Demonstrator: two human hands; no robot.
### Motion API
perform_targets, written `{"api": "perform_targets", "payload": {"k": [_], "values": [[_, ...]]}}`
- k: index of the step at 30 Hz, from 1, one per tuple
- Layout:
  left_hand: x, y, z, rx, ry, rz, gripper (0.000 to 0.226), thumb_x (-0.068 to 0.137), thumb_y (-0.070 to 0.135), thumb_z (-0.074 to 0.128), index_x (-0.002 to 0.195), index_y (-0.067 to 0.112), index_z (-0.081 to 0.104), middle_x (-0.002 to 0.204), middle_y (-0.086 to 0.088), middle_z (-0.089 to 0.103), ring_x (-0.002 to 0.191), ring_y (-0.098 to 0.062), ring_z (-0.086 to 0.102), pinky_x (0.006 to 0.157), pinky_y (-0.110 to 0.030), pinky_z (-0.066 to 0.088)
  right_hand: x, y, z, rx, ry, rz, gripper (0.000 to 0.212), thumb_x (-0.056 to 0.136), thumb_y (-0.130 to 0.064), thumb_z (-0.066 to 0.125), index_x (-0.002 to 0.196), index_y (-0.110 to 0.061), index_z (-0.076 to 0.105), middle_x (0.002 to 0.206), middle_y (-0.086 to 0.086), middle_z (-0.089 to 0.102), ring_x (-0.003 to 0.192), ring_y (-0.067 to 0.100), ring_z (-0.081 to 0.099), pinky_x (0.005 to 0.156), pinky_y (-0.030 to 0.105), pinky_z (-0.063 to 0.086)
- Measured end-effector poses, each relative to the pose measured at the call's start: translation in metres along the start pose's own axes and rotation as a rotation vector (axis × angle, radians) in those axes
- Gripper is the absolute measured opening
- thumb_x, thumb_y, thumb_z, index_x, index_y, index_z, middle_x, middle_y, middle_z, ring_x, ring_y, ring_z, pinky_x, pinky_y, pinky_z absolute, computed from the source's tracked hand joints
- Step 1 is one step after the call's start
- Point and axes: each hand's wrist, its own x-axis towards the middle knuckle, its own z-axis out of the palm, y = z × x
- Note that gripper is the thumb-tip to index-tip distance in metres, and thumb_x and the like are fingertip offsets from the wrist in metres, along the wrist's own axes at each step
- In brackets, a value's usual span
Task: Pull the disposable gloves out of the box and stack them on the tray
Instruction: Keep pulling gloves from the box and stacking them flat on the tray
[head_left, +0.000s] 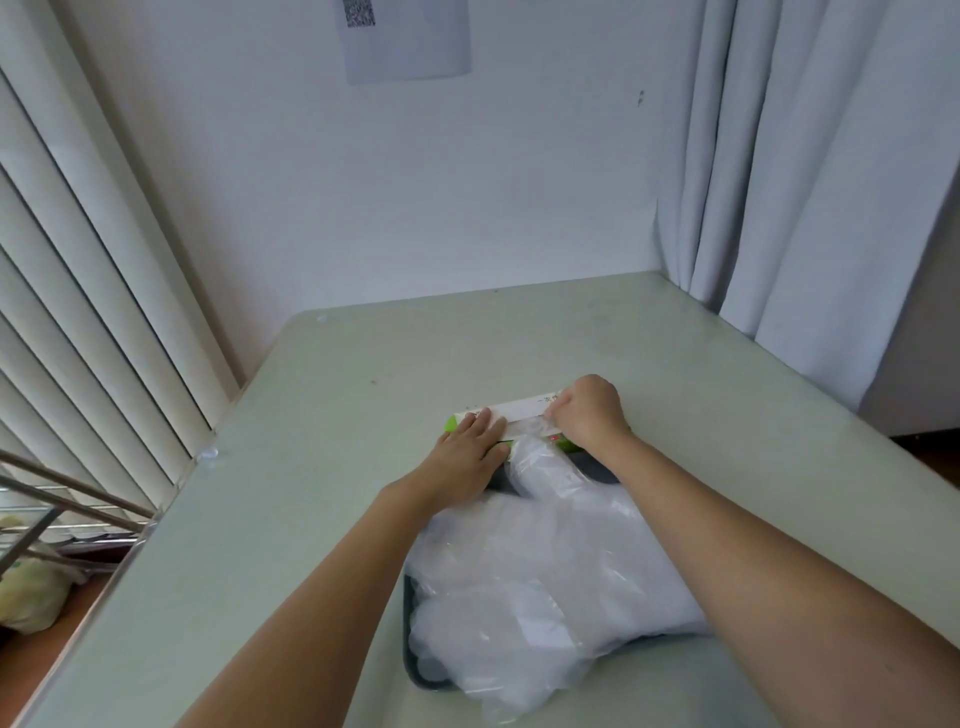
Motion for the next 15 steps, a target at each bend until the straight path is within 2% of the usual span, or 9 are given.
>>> {"api": "perform_targets", "payload": {"k": [2,4,6,8,10,12,15], "values": [[0.0,-0.001,0.002,-0.01,0.042,0.017,0.052,0.105,0.03,0.031,0.152,0.013,0.021,0.161,-0.006,0.012,0.149,-0.023,0.006,0.12,-0.044,0.006,0.002,0.0,-0.007,0.084,-0.033,0.041,0.029,0.083,-0.003,0.059,0.058,-0.006,0.045,0.058,0.005,0.041,0.058,0.02,0.04,0.047,0.027,0.029],[0.0,-0.001,0.004,0.014,0.066,0.037,0.052,0.105,0.031,0.029,0.153,0.012,0.019,0.161,-0.005,0.011,0.149,-0.02,0.005,0.12,-0.039,0.005,0.003,0.001,-0.011,0.132,-0.053,0.033,0.02,0.083,-0.007,0.063,0.068,0.005,0.06,0.068,0.016,0.059,0.066,0.028,0.056,0.057,0.03,0.043],[0.001,-0.003,0.007,0.043,0.064,0.048,0.052,0.105,0.031,0.026,0.152,0.01,0.018,0.162,-0.005,0.01,0.149,-0.017,0.004,0.119,-0.035,0.006,0.004,0.002,-0.009,0.128,-0.074,0.001,0.027,0.08,-0.015,0.07,0.088,0.011,0.069,0.09,0.022,0.07,0.091,0.032,0.066,0.077,0.035,0.052],[0.003,-0.006,0.008,0.043,0.056,0.05,0.052,0.105,0.032,0.025,0.152,0.01,0.02,0.161,-0.005,0.011,0.149,-0.016,0.004,0.119,-0.035,0.008,0.001,0.002,-0.004,0.011,-0.105,-0.028,0.041,0.075,-0.034,0.077,0.096,0.001,0.073,0.101,0.015,0.07,0.105,0.029,0.061,0.09,0.035,0.049],[0.005,-0.007,0.008,0.038,0.044,0.042,0.053,0.105,0.033,0.025,0.152,0.01,0.019,0.162,-0.004,0.01,0.149,-0.016,0.003,0.119,-0.037,0.008,-0.003,0.0,0.001,-0.141,-0.068,-0.046,0.053,0.071,-0.051,0.077,0.101,-0.008,0.071,0.11,0.008,0.06,0.112,0.026,0.049,0.093,0.031,0.044],[0.006,-0.009,0.008,0.039,0.037,0.039,0.053,0.104,0.033,0.025,0.151,0.009,0.021,0.161,-0.006,0.012,0.149,-0.018,0.006,0.119,-0.038,0.01,-0.005,-0.003,0.007,-0.217,-0.002,-0.025,0.051,0.075,-0.048,0.074,0.107,-0.01,0.065,0.116,0.007,0.052,0.113,0.026,0.043,0.089,0.031,0.043],[0.007,-0.011,0.008,0.024,0.023,0.037,0.052,0.104,0.034,0.026,0.149,0.008,0.024,0.16,-0.007,0.017,0.148,-0.02,0.009,0.118,-0.041,0.012,-0.007,-0.01,0.01,-0.257,0.034,-0.009,0.038,0.087,-0.031,0.064,0.115,-0.007,0.057,0.124,0.009,0.047,0.116,0.028,0.041,0.093,0.036,0.044]]}}
